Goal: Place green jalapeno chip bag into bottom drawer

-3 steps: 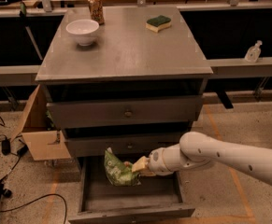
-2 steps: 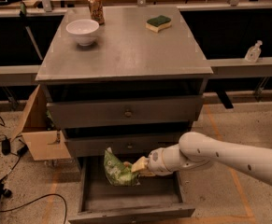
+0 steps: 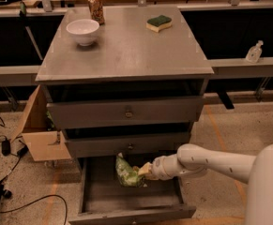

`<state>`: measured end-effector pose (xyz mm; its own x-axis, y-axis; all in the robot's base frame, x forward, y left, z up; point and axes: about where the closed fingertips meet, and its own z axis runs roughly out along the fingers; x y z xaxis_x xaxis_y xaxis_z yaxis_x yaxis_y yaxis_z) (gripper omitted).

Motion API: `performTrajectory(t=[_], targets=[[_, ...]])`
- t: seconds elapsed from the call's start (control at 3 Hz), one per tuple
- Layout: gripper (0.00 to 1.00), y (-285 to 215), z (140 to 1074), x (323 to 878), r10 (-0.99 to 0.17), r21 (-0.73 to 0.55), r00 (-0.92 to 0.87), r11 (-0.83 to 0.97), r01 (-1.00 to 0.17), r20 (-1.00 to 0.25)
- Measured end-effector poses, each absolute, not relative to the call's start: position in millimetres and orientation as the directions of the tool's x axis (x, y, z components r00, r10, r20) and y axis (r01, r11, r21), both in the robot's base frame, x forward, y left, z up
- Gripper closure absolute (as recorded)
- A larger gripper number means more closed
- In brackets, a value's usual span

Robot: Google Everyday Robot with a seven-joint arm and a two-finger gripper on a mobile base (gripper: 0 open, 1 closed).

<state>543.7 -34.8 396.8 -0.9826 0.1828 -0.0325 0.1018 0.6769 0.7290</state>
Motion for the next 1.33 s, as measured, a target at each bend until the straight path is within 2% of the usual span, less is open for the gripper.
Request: performTrajectory(t=[0.33, 0.67, 1.0, 1.33], targets=[[1.0, -43.4, 304.8, 567.5, 0.228, 0.693, -0.974, 0.703, 0.161, -0.006], [0.82, -43.1, 230.0, 570.7, 0.236, 0.642, -0.97, 0.734, 0.22, 0.062], [0.6, -45.4, 203.3, 570.1, 0.255, 0.624, -0.964, 0.742, 0.246, 0.076], [0.36, -55.9, 216.8, 571.4, 0.292, 0.605, -0.956, 0.756, 0.251, 0.031]])
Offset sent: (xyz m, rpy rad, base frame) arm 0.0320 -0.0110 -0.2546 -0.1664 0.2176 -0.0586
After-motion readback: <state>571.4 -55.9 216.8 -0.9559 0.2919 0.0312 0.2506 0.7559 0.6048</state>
